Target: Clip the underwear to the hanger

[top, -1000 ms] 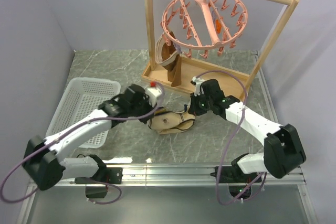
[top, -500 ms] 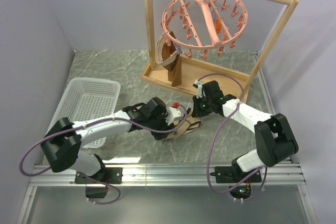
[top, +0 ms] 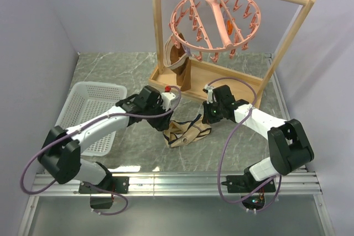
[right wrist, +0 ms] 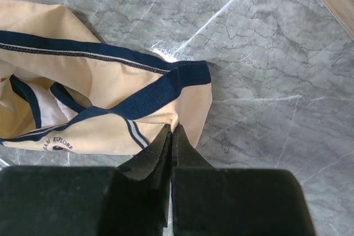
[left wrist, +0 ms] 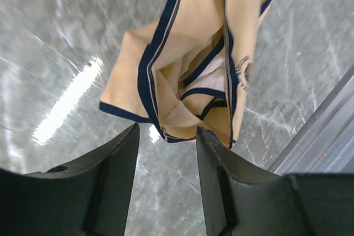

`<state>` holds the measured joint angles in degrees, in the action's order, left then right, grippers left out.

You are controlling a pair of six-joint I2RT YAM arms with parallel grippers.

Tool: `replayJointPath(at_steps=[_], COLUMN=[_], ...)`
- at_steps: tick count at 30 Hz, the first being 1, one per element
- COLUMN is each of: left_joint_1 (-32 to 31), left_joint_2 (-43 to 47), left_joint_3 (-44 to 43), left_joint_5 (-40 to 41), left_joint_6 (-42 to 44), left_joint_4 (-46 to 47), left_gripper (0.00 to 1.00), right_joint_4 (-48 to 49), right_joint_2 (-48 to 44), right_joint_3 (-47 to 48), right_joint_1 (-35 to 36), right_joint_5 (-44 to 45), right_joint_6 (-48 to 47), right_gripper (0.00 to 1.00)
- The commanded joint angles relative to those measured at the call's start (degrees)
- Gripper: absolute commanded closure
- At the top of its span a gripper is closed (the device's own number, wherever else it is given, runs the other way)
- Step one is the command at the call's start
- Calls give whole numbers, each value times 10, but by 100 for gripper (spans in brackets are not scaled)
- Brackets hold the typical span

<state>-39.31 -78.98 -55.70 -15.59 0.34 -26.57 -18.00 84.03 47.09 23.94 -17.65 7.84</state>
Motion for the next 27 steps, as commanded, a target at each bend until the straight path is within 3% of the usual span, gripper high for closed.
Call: replayJointPath(at_steps=[1,7,9,10,12,14,19,22,27], left_joint_1=[-1,-1,-1,4,12,39,133,141,140], left_joint_2=[-43,-94,-116,-119,-115,-100,-58,-21,0], left_joint_3=[-10,-12,-19,-23,-29,-44,-113,-131,-149], left_joint_5=[-1,1,-6,-8,2,31,116,193,191], left_joint_6=[-37,-39,-41,-42,-41,-37,-18,-10,-16], left_joint_4=[-25,-23,-30,-30,-34,-39,-77,-76,-115], left_gripper=[50,55,62,67,90,100,100,100,100], right_joint_4=[10,9,7,4,1,-5,-19,-19,-9], right_joint_2=[-19,-27,-33,-35,-47,-59,-115,-156,-215], right_joint_3=[11,12,12,11,11,10,20,30,40], right_joint_1=[-4,-5,-4,-4,-5,-7,-16,-26,-27], right_joint_5=[0,2,3,3,6,7,19,20,-9], right_joint_6=[-9,-13,-15,-19,-23,-32,-54,-62,-72], right_gripper=[100,100,100,100,100,100,100,100,100])
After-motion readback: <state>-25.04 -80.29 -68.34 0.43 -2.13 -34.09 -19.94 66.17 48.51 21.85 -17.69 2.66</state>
